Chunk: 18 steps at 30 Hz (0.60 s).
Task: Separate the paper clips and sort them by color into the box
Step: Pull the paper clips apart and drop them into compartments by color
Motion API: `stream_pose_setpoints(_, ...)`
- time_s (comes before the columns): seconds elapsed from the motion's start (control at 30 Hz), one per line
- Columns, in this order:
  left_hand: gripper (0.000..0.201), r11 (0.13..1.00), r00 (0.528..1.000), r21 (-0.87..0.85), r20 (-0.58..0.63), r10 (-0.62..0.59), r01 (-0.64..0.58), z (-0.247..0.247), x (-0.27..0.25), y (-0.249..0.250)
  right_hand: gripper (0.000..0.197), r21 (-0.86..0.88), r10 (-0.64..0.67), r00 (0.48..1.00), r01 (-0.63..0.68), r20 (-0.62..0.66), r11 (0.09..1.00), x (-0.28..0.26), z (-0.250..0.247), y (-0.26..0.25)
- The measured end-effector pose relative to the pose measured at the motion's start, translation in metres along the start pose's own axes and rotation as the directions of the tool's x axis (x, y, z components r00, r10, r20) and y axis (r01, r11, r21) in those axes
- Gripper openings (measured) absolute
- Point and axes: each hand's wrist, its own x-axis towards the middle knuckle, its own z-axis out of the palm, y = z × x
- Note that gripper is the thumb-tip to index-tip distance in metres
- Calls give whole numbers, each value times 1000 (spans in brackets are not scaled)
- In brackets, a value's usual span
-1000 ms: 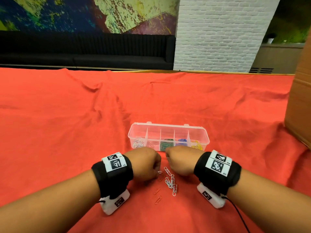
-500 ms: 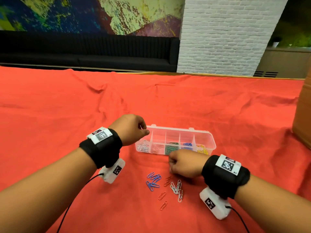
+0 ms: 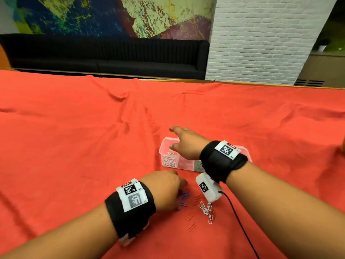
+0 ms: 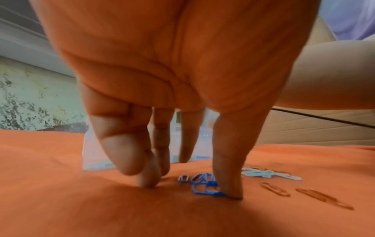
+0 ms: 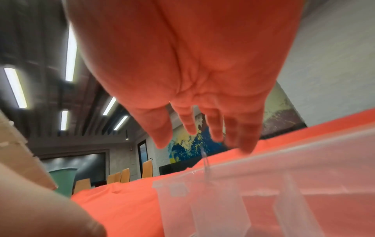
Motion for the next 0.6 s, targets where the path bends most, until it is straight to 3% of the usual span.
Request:
stream_pose_setpoints(0.03, 46, 1000, 1000, -2, 20, 19, -19, 0, 0, 0, 55, -48, -9, 999, 7, -35, 999, -4, 0, 1)
stream_pose_setpoints(0.1, 36, 1000, 999, 1, 40, 29, -29, 0, -1, 2, 34, -113, -86, 988, 72, -125, 991, -20, 0, 2)
stream_pose_setpoints(0.17, 30, 999, 999, 1, 35, 33, -33, 0, -1, 4, 11, -140, -168, 982, 156, -83, 978, -42, 0, 5)
stream_pose_setpoints(0.27, 22, 998, 998, 16, 22, 55, -55, 2, -2, 7, 11, -149, -185, 973, 204, 134, 968, -75, 7, 13)
stream_pose_setpoints(0.37, 12, 998, 998, 16, 4, 62, -62, 1, -4, 8, 20, -167, -157, 954, 203, 254, 965, -91, 16, 21)
stream_pose_setpoints(0.5, 7, 999, 996, -20, -85, 33, -35, -2, -8, 3, 29, -163, -130, 933, 193, 334, 968, -95, 27, 20)
stream_pose_setpoints(0.6, 3, 993, 992, -120, -120, -25, 10, -6, -12, -6, 16, -214, -178, 925, 260, 337, 942, -94, 38, 15)
